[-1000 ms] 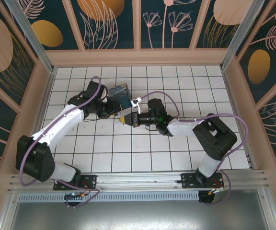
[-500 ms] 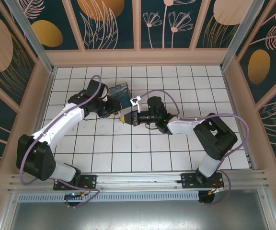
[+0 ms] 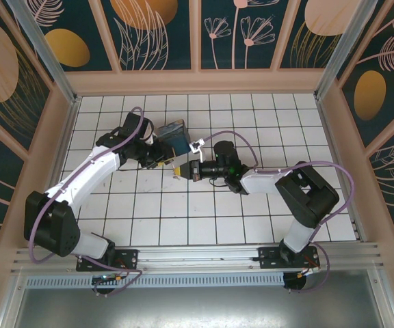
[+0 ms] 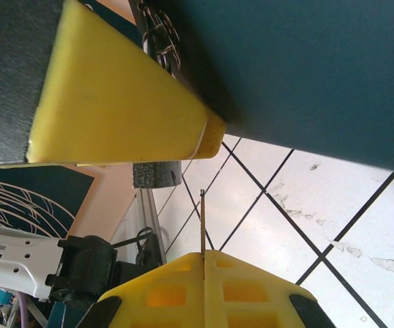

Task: Unlock the padlock with the key

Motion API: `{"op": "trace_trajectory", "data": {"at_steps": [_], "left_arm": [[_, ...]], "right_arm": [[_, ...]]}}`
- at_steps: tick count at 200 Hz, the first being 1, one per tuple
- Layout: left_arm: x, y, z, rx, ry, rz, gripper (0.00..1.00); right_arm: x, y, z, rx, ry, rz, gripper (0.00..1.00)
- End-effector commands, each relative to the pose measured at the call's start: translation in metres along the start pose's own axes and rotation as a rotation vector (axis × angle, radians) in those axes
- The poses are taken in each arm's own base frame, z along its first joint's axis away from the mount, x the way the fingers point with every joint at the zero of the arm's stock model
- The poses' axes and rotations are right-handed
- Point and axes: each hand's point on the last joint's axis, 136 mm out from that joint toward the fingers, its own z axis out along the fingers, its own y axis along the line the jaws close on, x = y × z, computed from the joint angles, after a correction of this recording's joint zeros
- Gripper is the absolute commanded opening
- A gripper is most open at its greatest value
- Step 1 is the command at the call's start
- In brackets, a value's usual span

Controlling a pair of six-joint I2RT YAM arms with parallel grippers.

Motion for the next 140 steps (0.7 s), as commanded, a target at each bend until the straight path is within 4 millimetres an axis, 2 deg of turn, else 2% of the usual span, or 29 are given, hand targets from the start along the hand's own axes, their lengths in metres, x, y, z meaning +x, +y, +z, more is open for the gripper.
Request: {"op": "trace_trajectory", "data": {"at_steps": [1, 31, 93, 140], "left_arm": [[-0.010, -0.019, -0.007, 0.061, -0.020, 0.022, 0.14], [-0.011, -0.014, -0.006, 0.041, -0.020, 0.024, 0.14], [-0.022, -0.013, -0.012, 0.013, -0.031, 0.055, 0.14], [-0.018, -0.012, -0.009, 0.023, -0.011, 0.063, 0.14]], "right_arm": [[-0.006, 0.008, -0.002, -0.031, -0.027, -0.034, 0.00], [-0.012, 0.018, -0.002, -0.048, -0.035, -0.065, 0.00], [-0.003, 0.022, -0.001, -0.061, -0.016, -0.066, 0.00], [-0.006, 0.026, 0.001, -0.071, -0.018, -0.080, 0.00]]}}
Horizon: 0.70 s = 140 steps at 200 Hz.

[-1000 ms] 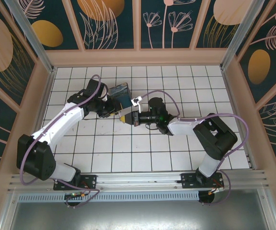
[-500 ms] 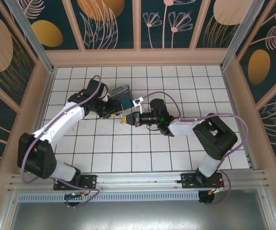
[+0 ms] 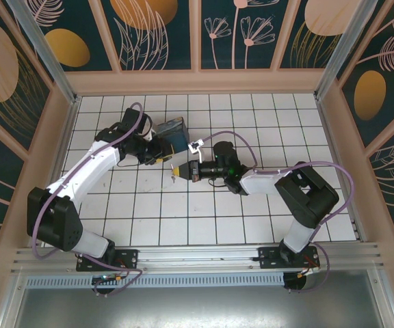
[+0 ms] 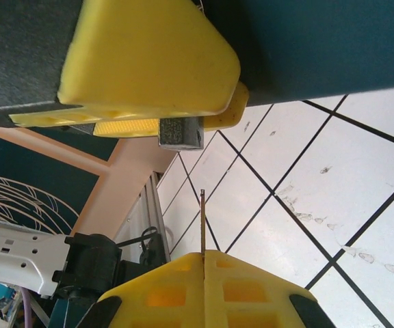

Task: Unlock the padlock with the key

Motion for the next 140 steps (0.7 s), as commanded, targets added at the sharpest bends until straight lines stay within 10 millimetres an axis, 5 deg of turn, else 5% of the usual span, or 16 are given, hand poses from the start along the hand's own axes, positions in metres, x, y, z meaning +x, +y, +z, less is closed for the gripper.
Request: {"op": "trace_trajectory", "data": {"at_steps": [1, 140], "left_arm": [[-0.007, -0.011, -0.007, 0.033, -0.019, 0.054, 0.14], [-0.004, -0.008, -0.008, 0.020, -0.017, 0.070, 0.15]], "right_arm": [[-0.008, 0.019, -0.002, -0.053, -0.020, -0.066, 0.00], [-0.017, 0.019, 0.011, -0.058, -0.006, -0.090, 0.00]]}}
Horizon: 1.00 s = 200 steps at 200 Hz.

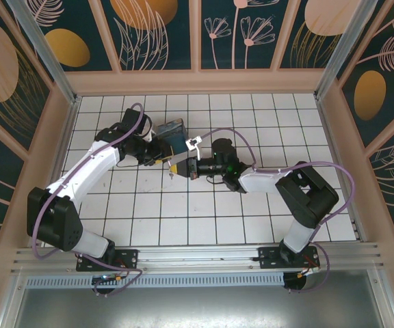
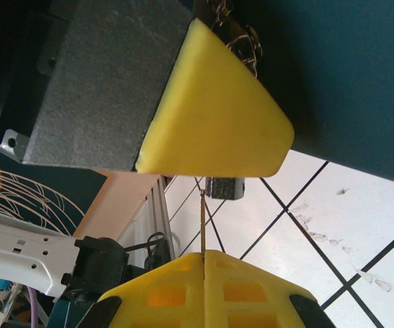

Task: Unlock the padlock with the key

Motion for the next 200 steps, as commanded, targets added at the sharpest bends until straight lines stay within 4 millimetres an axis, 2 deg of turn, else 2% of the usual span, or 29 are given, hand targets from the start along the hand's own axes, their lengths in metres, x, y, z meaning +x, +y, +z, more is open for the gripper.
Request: {"op": "trace_trajectory", "data": {"at_steps": [1, 54, 97, 156, 200], "left_arm": [[-0.007, -0.011, -0.008, 0.034, -0.031, 0.048, 0.15], [-0.009, -0.015, -0.009, 0.042, -0.030, 0.044, 0.15], [-0.009, -0.017, -0.010, 0.053, -0.030, 0.044, 0.15], [-0.014, -0.017, -0.012, 0.033, -0.039, 0.056, 0.15], [-0.010, -0.014, -0.011, 0.028, -0.030, 0.069, 0.15]], "right_arm": [[-0.006, 0.006, 0.007, -0.028, 0.002, -0.045, 0.00], [0.003, -0.001, 0.006, -0.025, 0.017, -0.017, 0.00], [0.004, 0.001, 0.004, -0.028, 0.015, -0.021, 0.00], [0.015, -0.001, -0.002, -0.024, 0.023, 0.000, 0.00], [0.009, 0.002, -0.001, -0.035, 0.013, -0.016, 0.00]]}}
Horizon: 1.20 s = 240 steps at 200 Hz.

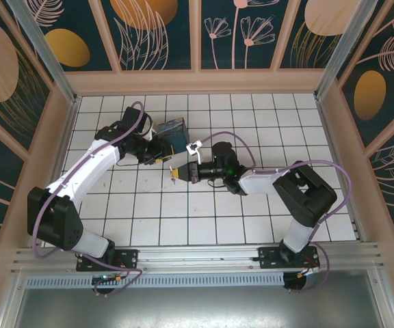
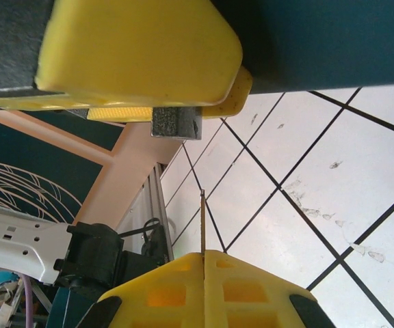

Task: Unlock the padlock with the key

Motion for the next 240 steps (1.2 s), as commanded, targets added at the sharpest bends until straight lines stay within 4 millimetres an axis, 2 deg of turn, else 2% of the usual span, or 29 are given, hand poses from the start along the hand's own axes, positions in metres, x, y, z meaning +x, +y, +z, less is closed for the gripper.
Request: {"op": "trace_trajectory", "data": {"at_steps": [1, 78, 139, 240], "left_arm": [[-0.009, -0.011, -0.008, 0.029, -0.032, 0.056, 0.15], [-0.002, -0.004, -0.005, 0.019, -0.022, 0.061, 0.15], [-0.003, -0.005, -0.009, 0.016, -0.029, 0.075, 0.15], [0.000, -0.004, -0.008, 0.025, -0.023, 0.069, 0.15]], "right_arm": [[-0.010, 0.013, 0.000, -0.042, -0.021, -0.046, 0.00], [-0.020, 0.016, 0.006, -0.045, -0.024, -0.063, 0.00], [-0.017, 0.006, 0.008, -0.022, -0.010, -0.045, 0.00], [-0.025, 0.006, 0.008, -0.022, -0.026, -0.056, 0.00]]}}
